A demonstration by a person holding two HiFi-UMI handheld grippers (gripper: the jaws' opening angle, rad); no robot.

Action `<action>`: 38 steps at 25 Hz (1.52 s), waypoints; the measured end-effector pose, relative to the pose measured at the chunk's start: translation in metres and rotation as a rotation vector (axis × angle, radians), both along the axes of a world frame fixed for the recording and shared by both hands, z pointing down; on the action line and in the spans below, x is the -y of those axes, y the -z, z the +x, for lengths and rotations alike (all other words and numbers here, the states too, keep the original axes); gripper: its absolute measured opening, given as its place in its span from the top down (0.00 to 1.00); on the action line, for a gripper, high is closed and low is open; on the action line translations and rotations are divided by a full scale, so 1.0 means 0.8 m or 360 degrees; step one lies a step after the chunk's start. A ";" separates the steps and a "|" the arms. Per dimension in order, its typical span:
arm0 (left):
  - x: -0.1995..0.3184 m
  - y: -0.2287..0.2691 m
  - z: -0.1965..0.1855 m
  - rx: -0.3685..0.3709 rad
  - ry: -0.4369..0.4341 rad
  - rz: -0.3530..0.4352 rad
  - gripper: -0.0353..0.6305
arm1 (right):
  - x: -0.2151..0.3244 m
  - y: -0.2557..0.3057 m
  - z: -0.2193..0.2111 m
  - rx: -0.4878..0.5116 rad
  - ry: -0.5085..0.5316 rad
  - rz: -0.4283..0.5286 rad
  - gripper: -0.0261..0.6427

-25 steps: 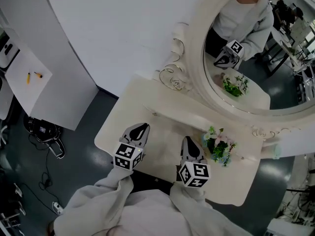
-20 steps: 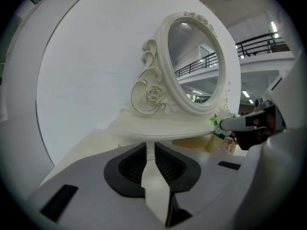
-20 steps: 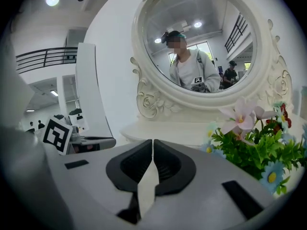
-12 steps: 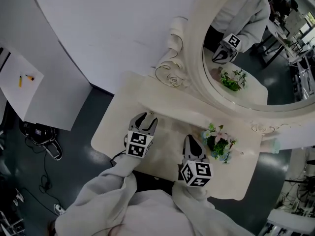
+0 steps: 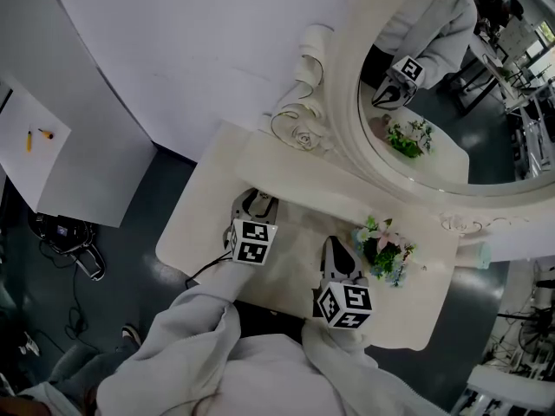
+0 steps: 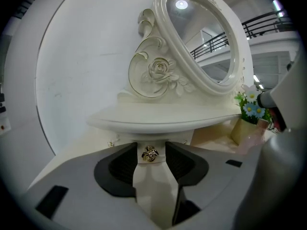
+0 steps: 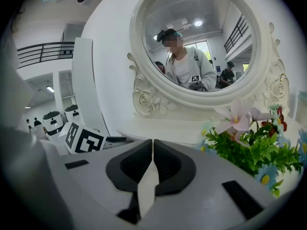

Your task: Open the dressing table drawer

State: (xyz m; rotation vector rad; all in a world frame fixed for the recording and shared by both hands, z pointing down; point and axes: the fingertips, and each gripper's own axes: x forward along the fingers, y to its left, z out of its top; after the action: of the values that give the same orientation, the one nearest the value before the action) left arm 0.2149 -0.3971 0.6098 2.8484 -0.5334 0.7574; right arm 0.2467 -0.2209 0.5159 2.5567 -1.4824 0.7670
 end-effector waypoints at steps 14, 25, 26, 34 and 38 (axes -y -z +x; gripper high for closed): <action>-0.001 -0.003 -0.002 -0.0004 0.0077 0.0078 0.77 | -0.007 0.004 -0.009 -0.0011 -0.0001 -0.0015 0.91; -0.005 -0.003 -0.011 -0.0029 0.0067 0.0030 0.79 | -0.026 0.011 -0.013 -0.0025 -0.0036 -0.0006 0.91; -0.006 -0.004 -0.013 -0.0027 0.0064 0.0028 0.79 | -0.027 0.011 -0.013 -0.0026 -0.0036 -0.0003 0.91; -0.013 -0.007 -0.028 0.0005 0.0011 0.0011 0.79 | -0.024 0.011 -0.024 -0.0027 0.0009 0.0019 0.91; -0.016 -0.007 -0.037 -0.0004 0.0014 -0.0005 0.79 | -0.024 0.011 -0.028 -0.0031 0.0025 0.0031 0.91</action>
State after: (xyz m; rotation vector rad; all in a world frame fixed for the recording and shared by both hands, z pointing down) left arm 0.1849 -0.3841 0.6154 2.8418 -0.5438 0.7521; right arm 0.2244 -0.2014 0.5070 2.5558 -1.5096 0.7271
